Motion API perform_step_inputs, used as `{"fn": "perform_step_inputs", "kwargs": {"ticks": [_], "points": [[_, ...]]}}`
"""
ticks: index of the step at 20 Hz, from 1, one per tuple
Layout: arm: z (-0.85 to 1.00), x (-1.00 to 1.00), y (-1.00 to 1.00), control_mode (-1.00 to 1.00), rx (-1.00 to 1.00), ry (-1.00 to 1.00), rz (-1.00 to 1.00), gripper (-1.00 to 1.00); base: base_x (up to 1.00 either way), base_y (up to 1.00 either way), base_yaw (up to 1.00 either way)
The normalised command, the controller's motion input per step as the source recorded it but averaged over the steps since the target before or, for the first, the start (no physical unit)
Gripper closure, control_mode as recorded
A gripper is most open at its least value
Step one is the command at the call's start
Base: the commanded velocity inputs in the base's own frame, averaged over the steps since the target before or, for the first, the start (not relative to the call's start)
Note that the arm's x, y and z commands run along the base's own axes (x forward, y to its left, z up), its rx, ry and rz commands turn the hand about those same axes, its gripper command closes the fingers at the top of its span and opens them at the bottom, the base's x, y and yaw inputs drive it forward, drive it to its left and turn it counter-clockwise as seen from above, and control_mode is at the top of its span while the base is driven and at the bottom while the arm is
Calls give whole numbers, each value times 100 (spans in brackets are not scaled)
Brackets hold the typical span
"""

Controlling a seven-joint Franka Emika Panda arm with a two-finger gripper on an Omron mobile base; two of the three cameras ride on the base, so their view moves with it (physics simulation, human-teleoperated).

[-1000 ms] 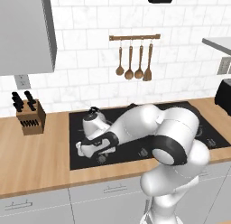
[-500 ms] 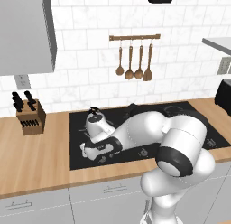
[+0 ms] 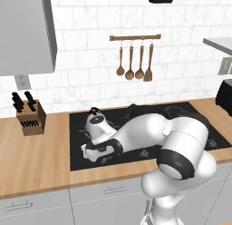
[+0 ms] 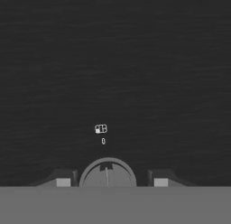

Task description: Pick the kettle from the counter and place it on a stove burner. Then turn the burner on.

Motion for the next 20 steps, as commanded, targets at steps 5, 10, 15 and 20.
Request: {"fn": "perform_step_inputs", "kwargs": {"ticks": [5, 10, 15, 20], "points": [[0, 0, 0, -100, 0, 0, 8, 100, 0, 0, 0], [0, 0, 0, -100, -5, 0, 54, 100, 0, 0, 0], [0, 0, 0, -100, -5, 0, 57, 100, 0, 0, 0], [0, 0, 0, -100, -5, 0, 49, 100, 0, 0, 0]]}}
